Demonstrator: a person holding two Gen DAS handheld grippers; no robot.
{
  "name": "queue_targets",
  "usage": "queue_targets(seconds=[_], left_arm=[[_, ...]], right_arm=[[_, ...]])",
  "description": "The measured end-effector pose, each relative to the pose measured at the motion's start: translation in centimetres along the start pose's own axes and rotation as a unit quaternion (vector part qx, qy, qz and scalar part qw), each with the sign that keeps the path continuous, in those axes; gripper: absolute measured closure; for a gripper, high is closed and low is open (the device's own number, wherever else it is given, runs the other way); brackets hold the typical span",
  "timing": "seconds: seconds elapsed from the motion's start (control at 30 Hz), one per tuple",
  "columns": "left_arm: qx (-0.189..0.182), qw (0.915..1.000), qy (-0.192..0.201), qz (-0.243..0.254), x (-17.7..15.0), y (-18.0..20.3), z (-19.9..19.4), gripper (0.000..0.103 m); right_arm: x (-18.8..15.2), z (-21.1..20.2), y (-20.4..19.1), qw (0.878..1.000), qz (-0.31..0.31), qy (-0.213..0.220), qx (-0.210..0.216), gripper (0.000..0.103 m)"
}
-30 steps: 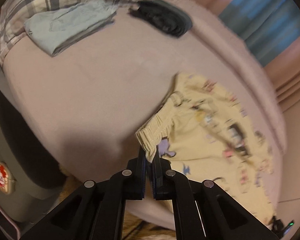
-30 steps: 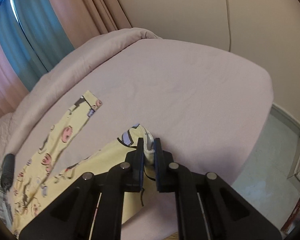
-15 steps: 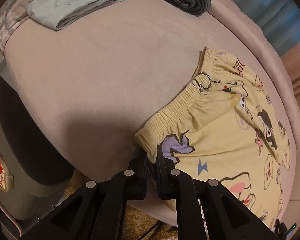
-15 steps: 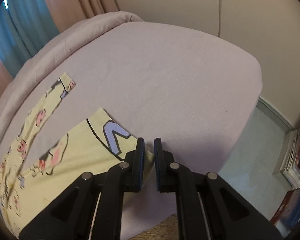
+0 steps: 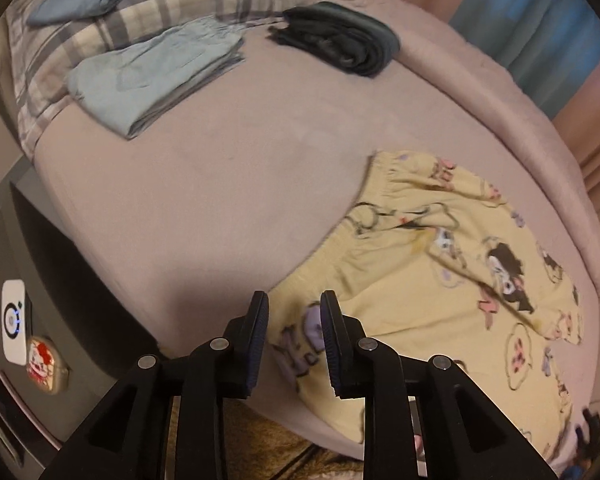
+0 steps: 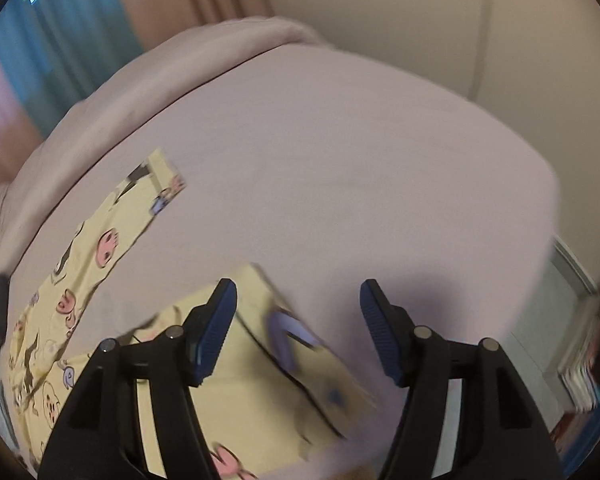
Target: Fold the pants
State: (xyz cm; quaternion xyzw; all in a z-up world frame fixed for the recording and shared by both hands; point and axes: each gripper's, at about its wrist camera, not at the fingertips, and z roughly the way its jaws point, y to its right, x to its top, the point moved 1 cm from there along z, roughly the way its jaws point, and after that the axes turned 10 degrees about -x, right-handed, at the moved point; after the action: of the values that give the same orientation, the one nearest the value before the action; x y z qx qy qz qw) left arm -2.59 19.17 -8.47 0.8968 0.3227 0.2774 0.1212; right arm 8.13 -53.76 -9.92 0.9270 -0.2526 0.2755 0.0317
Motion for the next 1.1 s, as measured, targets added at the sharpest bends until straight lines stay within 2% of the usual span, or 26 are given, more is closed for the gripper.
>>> queue_targets(seconds=[0.07, 0.1, 0.13, 0.17, 0.2, 0.3, 0.33, 0.43, 0.53, 0.6, 0.67, 0.7, 0.73, 0.77, 0.8, 0.83, 0.87, 0.97, 1.03, 1.1], left_arm=[[-0.012, 0.9999, -0.007, 0.001, -0.3, 0.5, 0.4, 0.079], [-0.014, 0.9998, -0.010, 0.004, -0.4, 0.7, 0.5, 0.079], [-0.015, 0.9997, -0.014, 0.009, -0.5, 1.0, 0.7, 0.079], [-0.017, 0.9996, -0.018, 0.015, -0.6, 1.5, 0.9, 0.079], [-0.019, 0.9993, -0.023, 0.020, -0.8, 1.9, 1.2, 0.079], [-0.026, 0.9985, -0.035, 0.034, -1.0, 3.0, 1.7, 0.079], [-0.026, 0.9982, -0.037, 0.040, -1.0, 3.4, 1.8, 0.079], [-0.029, 0.9975, -0.034, 0.054, -1.4, 4.4, 1.9, 0.079], [-0.036, 0.9964, -0.043, 0.063, -1.7, 5.1, 2.9, 0.079], [-0.037, 0.9958, -0.054, 0.064, -2.1, 5.3, 3.8, 0.079], [-0.029, 0.9946, -0.074, 0.066, -2.8, 5.5, 4.9, 0.079], [-0.028, 0.9940, -0.081, 0.068, -2.9, 5.7, 5.2, 0.079], [-0.029, 0.9931, -0.087, 0.074, -3.2, 6.1, 5.5, 0.079], [-0.034, 0.9927, -0.085, 0.079, -3.3, 6.4, 5.5, 0.079], [-0.043, 0.9920, -0.082, 0.086, -3.4, 7.0, 5.4, 0.079], [-0.049, 0.9915, -0.080, 0.091, -3.5, 7.5, 5.4, 0.079], [-0.056, 0.9907, -0.077, 0.097, -3.7, 8.0, 5.4, 0.079], [-0.069, 0.9872, -0.084, 0.116, -4.3, 9.4, 6.2, 0.079], [-0.068, 0.9848, -0.099, 0.126, -4.9, 9.7, 7.2, 0.079], [-0.057, 0.9844, -0.109, 0.126, -5.6, 9.4, 8.4, 0.079]], right_arm=[[0.3, 2.1, -1.4, 1.000, -0.006, -0.021, 0.014, 0.041], [0.2, 3.1, -2.0, 1.000, -0.009, -0.027, 0.004, 0.043], [0.0, 4.1, -2.8, 0.999, -0.020, -0.028, -0.016, 0.056], [-0.2, 4.7, -3.3, 0.999, -0.027, -0.022, -0.021, 0.084], [-0.4, 4.8, -3.6, 1.000, -0.026, -0.008, -0.013, 0.094], [0.3, 3.5, -4.0, 0.999, -0.022, 0.019, -0.016, 0.094], [0.8, 2.7, -4.1, 0.999, -0.020, 0.036, -0.008, 0.094], [2.0, 1.6, -3.9, 0.999, -0.004, 0.053, 0.005, 0.094], [2.1, 3.0, -4.0, 0.999, -0.006, 0.041, -0.004, 0.094], [1.2, 5.6, -4.2, 0.999, -0.015, 0.015, -0.027, 0.092], [0.5, 5.9, -4.3, 0.999, -0.014, 0.046, -0.025, 0.092], [0.4, 5.5, -4.3, 0.998, -0.017, 0.045, -0.029, 0.092], [0.4, 5.0, -4.2, 0.998, -0.017, 0.041, -0.034, 0.087], [0.6, 4.4, -4.2, 0.998, -0.016, 0.033, -0.044, 0.073], [0.6, 3.5, -4.3, 0.998, -0.018, 0.027, -0.052, 0.064], [0.5, 2.6, -4.3, 0.998, -0.021, 0.029, -0.054, 0.047], [0.2, 1.4, -4.5, 0.998, -0.025, 0.037, -0.054, 0.040], [-1.9, -1.6, -5.4, 0.997, -0.051, 0.043, -0.030, 0.039], [-4.5, -2.4, -6.2, 0.997, -0.078, 0.024, -0.004, 0.039], [-7.4, -1.7, -6.5, 0.995, -0.099, -0.010, 0.003, 0.039]])
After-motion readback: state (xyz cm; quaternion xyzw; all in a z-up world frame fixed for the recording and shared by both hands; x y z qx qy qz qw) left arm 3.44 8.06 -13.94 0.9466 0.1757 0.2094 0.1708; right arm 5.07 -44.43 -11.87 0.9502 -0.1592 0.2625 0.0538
